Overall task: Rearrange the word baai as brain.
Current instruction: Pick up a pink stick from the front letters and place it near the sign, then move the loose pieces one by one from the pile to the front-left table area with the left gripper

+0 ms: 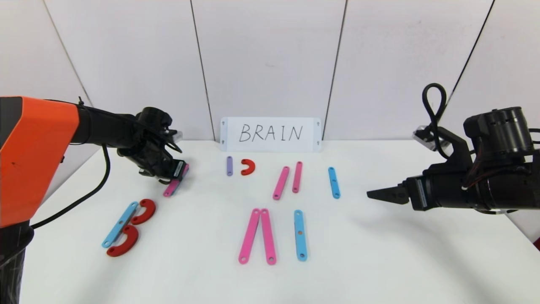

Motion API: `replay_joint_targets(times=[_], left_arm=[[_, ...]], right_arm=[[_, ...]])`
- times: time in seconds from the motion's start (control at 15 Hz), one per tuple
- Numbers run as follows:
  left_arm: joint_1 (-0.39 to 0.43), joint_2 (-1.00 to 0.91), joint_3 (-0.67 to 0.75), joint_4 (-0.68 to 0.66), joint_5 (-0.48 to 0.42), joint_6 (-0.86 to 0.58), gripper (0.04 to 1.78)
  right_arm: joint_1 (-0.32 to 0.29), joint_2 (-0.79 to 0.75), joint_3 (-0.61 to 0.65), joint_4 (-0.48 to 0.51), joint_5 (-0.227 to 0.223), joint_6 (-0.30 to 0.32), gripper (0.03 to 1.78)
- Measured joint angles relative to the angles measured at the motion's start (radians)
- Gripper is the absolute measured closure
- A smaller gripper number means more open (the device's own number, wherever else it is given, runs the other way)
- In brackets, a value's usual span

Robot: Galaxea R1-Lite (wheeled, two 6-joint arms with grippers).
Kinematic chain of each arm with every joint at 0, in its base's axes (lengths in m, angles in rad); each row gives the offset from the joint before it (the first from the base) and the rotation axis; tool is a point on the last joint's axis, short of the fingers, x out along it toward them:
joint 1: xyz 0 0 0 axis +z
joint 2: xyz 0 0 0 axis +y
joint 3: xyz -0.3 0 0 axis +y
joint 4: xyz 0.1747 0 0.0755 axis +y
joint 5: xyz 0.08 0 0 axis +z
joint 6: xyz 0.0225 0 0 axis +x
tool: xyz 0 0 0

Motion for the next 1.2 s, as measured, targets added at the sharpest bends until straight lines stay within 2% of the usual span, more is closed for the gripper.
replay_joint_targets(times=[0.13,0.4,0.6,0.73,1.2], left_arm=[[0.0,-0.004,0.0,-0.002,0.0,0.001,1.18],[0.0,-0.006,0.0,-0.001,0.0,-0.018,0.51],[0.0,-0.022,0.0,0.003,0.0,-0.022,0.18],[0.0,-0.052,0.009,0.007,-0.002,-0.028,0.08],[-0.005,-0.329,0.191,0.01,-0.037,-0.051,0.07]], right_arm=[[0.0,0.001,0.0,0.0,-0.001,0.0,0.08],[0.0,0.001,0.0,0.0,-0.001,0.001,0.08],[0.001,0.001,0.0,0.0,-0.002,0.001,0.08],[0.001,0.001,0.002,0.0,-0.003,0.001,0.08],[0.01,-0.015,0.015,-0.002,-0.002,-0.001,0.08]])
